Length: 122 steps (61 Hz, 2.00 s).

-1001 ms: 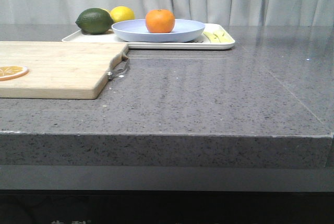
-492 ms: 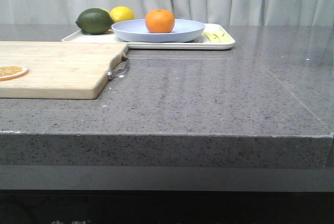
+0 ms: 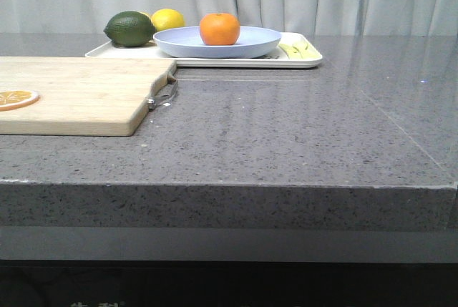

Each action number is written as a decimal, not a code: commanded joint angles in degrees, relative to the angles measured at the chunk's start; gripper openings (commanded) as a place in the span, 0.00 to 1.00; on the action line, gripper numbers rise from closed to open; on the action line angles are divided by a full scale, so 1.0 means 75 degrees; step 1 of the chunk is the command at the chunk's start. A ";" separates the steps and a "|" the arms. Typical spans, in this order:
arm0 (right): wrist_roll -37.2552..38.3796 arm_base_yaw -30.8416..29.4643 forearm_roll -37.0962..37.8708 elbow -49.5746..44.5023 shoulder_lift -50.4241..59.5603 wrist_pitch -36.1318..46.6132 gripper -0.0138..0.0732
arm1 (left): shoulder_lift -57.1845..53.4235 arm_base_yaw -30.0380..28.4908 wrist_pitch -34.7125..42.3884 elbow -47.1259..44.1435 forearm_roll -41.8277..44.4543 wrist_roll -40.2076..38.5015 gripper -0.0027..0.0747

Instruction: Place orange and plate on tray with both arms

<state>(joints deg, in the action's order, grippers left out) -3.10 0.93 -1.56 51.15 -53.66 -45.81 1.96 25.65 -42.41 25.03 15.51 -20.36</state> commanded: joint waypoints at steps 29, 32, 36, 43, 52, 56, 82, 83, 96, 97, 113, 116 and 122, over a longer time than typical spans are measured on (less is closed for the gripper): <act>-0.0115 -0.0020 -0.0028 -0.3937 0.5389 0.3481 0.03 | 0.0099 -0.0017 0.0567 0.0179 0.0047 -0.0074 0.01; -0.0115 -0.0020 -0.0028 -0.3960 0.5565 0.3476 0.03 | 0.0099 -0.0017 0.0567 0.0179 0.0047 -0.0074 0.01; -0.0115 -0.0020 -0.0028 -0.3960 0.5665 0.3457 0.03 | 0.0099 -0.0017 0.0567 0.0179 0.0047 -0.0074 0.01; -0.0115 -0.0020 -0.0028 -0.3960 0.5672 0.3428 0.03 | 0.0099 -0.0017 0.0567 0.0179 0.0047 -0.0074 0.01; -0.0115 -0.0020 -0.0028 -0.3960 0.5672 0.3428 0.03 | 0.0099 -0.0017 0.0567 0.0179 0.0047 -0.0074 0.01; -0.0115 -0.0020 -0.0028 -0.3960 0.5672 0.3428 0.03 | 0.0099 -0.0017 0.0567 0.0179 0.0047 -0.0074 0.01; -0.0115 -0.0020 -0.0028 -0.3960 0.5672 0.3428 0.03 | 0.0099 -0.0017 0.0567 0.0179 0.0047 -0.0074 0.01; -0.0115 -0.0020 -0.0028 -0.3960 0.5672 0.3428 0.03 | 0.0099 -0.0017 0.0567 0.0179 0.0047 -0.0074 0.01; -0.0115 -0.0020 -0.0028 -0.3960 0.5672 0.3428 0.03 | 0.0099 -0.0017 0.0621 0.0179 0.0114 -0.0074 0.01; -0.0115 -0.0020 -0.0028 -0.3960 0.5672 0.3428 0.03 | 0.0099 -0.0017 0.0675 0.0179 0.0114 -0.0074 0.01; -0.0115 -0.0020 -0.0028 -0.3960 0.5672 0.3428 0.03 | 0.0099 -0.0017 0.1973 0.0097 -0.0039 0.0548 0.01; -0.0115 -0.0020 -0.0028 -0.3960 0.5672 0.3428 0.03 | 0.0099 -0.0017 0.2002 0.0097 -0.0265 0.0875 0.01; -0.0115 -0.0020 -0.0028 -0.3960 0.5672 0.3428 0.03 | 0.0086 -0.0050 0.2002 0.0097 -0.0714 0.1225 0.01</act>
<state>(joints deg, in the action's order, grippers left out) -3.45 0.93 -1.78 20.05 -10.56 -24.91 1.96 25.55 -32.68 24.51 12.38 -13.47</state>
